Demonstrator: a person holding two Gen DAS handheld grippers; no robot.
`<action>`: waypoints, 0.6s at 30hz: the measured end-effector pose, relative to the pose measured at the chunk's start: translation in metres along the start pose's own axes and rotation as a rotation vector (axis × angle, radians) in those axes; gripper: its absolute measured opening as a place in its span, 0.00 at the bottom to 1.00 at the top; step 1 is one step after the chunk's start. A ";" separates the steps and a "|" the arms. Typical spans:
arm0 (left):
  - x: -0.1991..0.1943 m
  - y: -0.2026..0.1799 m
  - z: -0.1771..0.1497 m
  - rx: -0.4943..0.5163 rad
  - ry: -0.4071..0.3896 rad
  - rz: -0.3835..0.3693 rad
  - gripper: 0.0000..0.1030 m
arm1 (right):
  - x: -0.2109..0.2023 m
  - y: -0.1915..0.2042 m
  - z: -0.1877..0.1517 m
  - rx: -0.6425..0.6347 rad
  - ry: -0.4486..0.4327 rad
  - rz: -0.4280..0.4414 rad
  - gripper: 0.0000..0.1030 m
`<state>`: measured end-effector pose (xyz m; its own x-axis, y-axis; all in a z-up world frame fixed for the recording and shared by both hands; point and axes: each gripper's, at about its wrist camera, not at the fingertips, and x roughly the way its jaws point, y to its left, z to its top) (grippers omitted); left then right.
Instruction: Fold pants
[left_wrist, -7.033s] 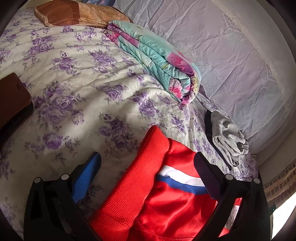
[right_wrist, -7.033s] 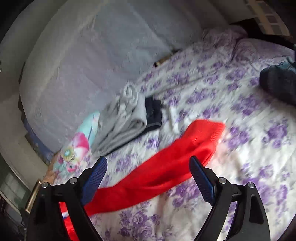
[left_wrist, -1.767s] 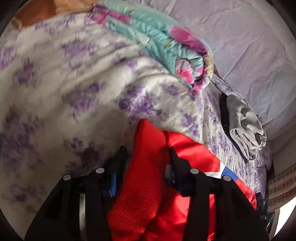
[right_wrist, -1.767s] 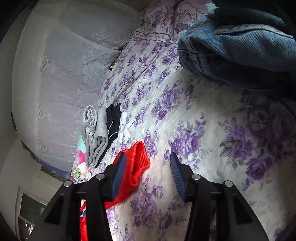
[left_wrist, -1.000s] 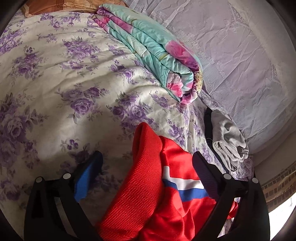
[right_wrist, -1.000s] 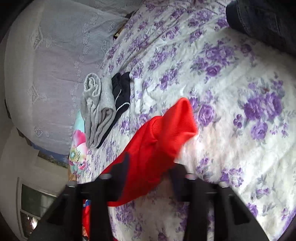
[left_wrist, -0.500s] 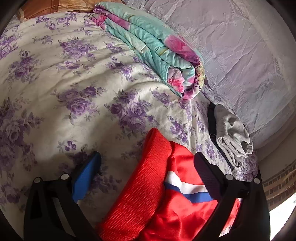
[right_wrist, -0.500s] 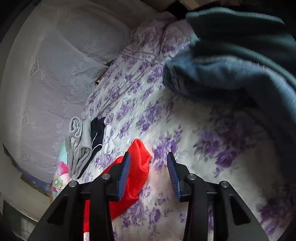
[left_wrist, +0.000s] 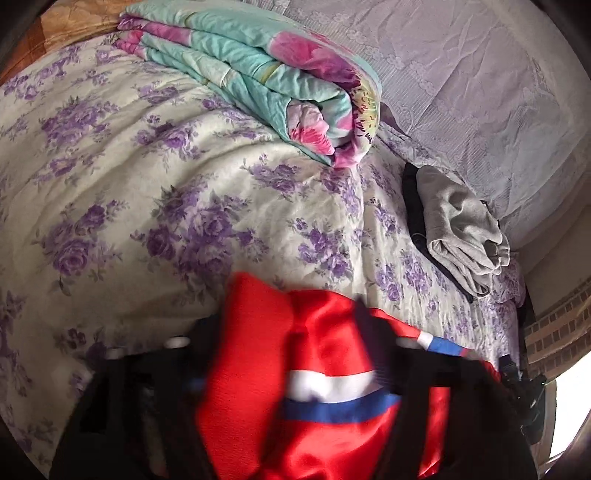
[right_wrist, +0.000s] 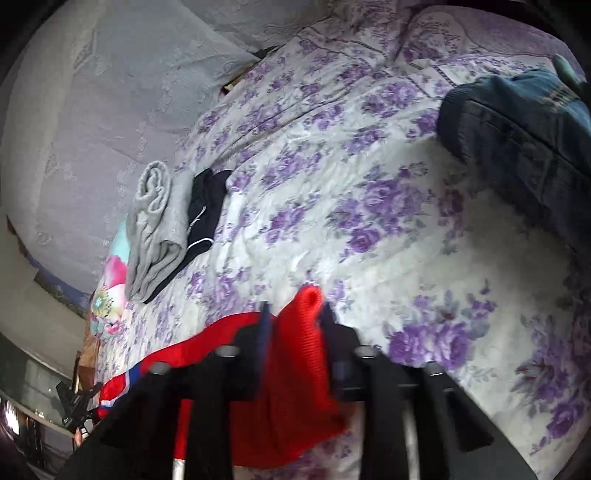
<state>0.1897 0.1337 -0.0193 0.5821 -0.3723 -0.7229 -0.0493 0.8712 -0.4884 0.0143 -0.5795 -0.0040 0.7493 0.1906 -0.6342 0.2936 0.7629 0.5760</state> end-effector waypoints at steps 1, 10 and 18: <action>-0.002 0.001 0.001 0.002 -0.017 -0.001 0.29 | -0.003 0.005 0.002 -0.013 -0.027 -0.004 0.14; -0.034 0.004 0.007 0.036 -0.256 0.046 0.20 | 0.002 0.032 0.035 -0.103 -0.182 -0.059 0.22; -0.039 0.058 0.011 -0.233 -0.214 -0.065 0.63 | -0.024 0.003 0.018 0.020 -0.232 -0.081 0.48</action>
<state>0.1729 0.2023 -0.0142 0.7464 -0.3275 -0.5794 -0.1766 0.7420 -0.6468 0.0082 -0.5927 0.0226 0.8387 -0.0193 -0.5442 0.3677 0.7572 0.5398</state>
